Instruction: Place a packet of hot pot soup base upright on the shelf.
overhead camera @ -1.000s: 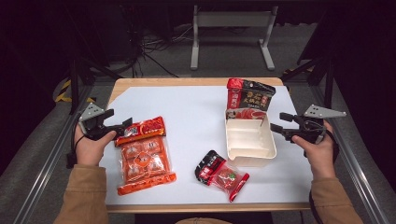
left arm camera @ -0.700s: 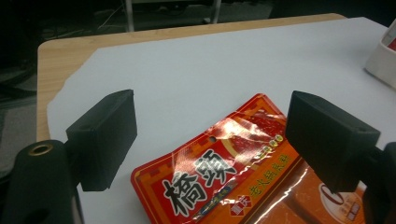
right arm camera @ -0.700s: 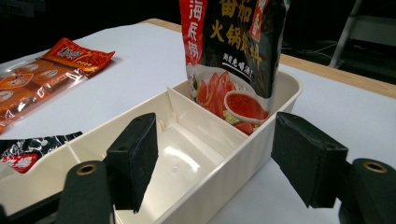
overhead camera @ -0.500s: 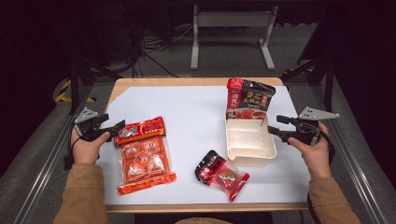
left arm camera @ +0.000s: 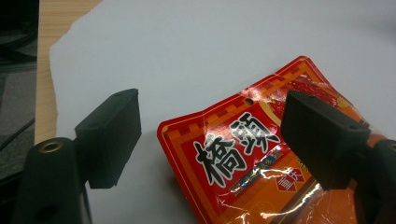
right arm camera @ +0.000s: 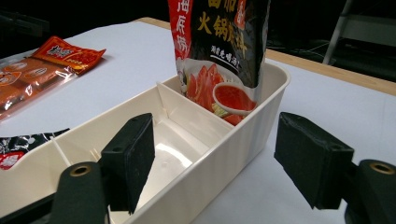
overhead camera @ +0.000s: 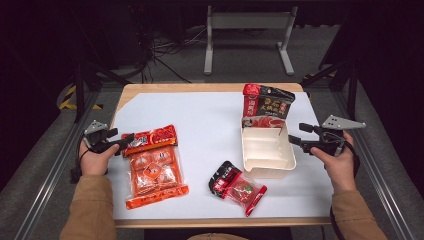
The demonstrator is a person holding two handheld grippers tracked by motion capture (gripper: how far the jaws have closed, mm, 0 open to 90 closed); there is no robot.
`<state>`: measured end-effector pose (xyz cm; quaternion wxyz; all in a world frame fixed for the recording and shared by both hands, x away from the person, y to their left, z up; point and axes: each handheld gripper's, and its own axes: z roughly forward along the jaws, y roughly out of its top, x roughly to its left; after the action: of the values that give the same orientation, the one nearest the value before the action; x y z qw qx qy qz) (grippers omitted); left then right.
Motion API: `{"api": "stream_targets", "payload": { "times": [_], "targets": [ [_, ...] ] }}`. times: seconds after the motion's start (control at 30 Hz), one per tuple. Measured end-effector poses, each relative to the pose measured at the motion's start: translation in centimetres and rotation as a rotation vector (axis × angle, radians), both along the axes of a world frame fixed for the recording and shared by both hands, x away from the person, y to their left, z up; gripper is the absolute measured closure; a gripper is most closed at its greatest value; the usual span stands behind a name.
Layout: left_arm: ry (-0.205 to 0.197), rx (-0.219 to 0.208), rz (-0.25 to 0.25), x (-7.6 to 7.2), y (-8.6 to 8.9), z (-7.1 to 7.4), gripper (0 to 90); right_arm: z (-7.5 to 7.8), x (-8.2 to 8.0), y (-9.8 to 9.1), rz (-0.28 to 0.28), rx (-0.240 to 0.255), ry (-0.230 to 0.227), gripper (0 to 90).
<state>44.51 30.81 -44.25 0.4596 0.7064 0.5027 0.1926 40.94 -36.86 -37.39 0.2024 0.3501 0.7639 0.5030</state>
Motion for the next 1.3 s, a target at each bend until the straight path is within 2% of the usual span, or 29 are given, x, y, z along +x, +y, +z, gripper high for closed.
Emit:
{"api": "stream_targets", "payload": {
  "times": [0.13,0.4,0.6,0.83,0.9,1.17,1.23,1.3],
  "targets": [
    [0.018,0.003,0.009,0.1,0.2,-0.4,22.3,-0.2,0.0,-0.1,0.0,0.0,0.003,29.2],
    [0.081,-0.003,0.023,0.3,0.5,-1.3,21.1,-0.2,0.0,-0.2,-0.002,0.004,0.004,29.1],
    [0.085,-0.011,0.018,0.4,0.5,-1.4,22.5,-0.3,0.1,-0.1,0.0,-0.003,0.013,29.0],
    [0.142,-0.033,-0.006,0.4,0.5,-1.5,32.0,-0.3,0.1,-0.1,0.003,0.001,0.015,28.5],
    [0.154,-0.022,-0.005,0.5,0.4,-1.5,32.9,-0.3,0.0,0.0,0.002,0.004,0.02,28.2],
    [0.186,-0.025,-0.044,0.6,0.1,-1.6,48.6,-0.4,0.1,0.0,0.006,0.002,0.02,28.0],
    [0.185,-0.05,-0.065,0.5,0.0,-1.7,50.6,-0.4,0.1,0.0,0.003,0.007,0.023,28.1],
    [0.192,-0.057,-0.076,0.5,-0.2,-1.6,51.3,-0.4,0.1,0.0,0.001,0.006,0.028,28.0]
  ]
}}
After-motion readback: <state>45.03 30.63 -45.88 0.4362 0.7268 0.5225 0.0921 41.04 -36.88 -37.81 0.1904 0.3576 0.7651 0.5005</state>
